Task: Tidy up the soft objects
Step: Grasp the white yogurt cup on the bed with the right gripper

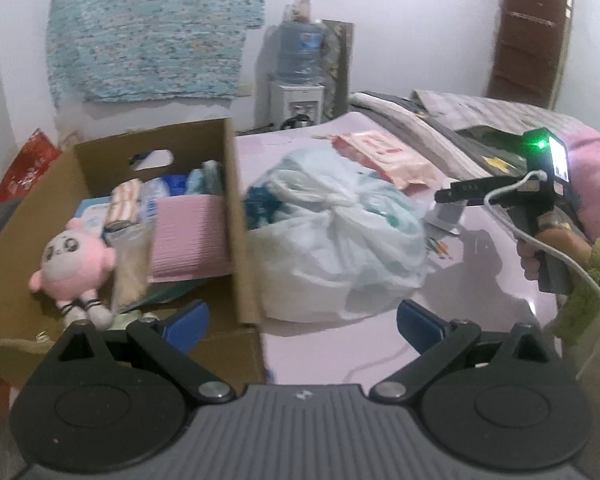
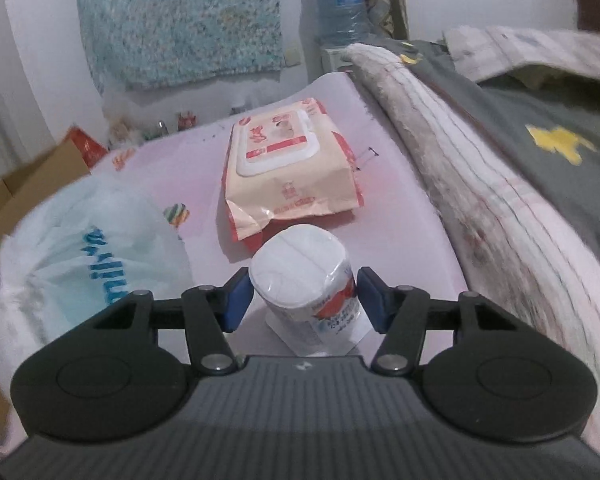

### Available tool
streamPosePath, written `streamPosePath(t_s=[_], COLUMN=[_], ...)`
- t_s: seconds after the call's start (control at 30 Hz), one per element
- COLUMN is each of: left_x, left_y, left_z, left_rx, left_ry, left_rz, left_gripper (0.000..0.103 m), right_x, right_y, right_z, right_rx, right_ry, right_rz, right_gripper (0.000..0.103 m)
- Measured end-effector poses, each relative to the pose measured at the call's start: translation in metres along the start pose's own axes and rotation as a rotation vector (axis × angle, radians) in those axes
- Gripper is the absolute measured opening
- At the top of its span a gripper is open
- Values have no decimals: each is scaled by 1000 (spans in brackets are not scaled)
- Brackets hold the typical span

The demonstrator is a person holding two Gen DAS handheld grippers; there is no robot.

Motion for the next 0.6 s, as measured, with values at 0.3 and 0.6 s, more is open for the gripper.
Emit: streamPosePath(t_s=[0.3, 0.6], left_x=[7, 25], left_y=[29, 54], left_z=[47, 105], left_rx=[110, 222], left_ry=[44, 197], left_rz=[-26, -79], left_gripper=[101, 101], right_x=[66, 135], right_y=[-57, -71], right_z=[49, 34], right_rx=[-359, -705], right_ry=[428, 740], right_rz=[-198, -452], right_gripper=[55, 55])
Point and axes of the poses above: each gripper's, at about its wrist camera, not at the fingertips, and y roughly the way its jaws point, z to its right, x to its underside, the point moved 6 cm from there along y, roughly the way its jaws point, and after that the axes turned 12 degrees about x, right-handed, at the moved point
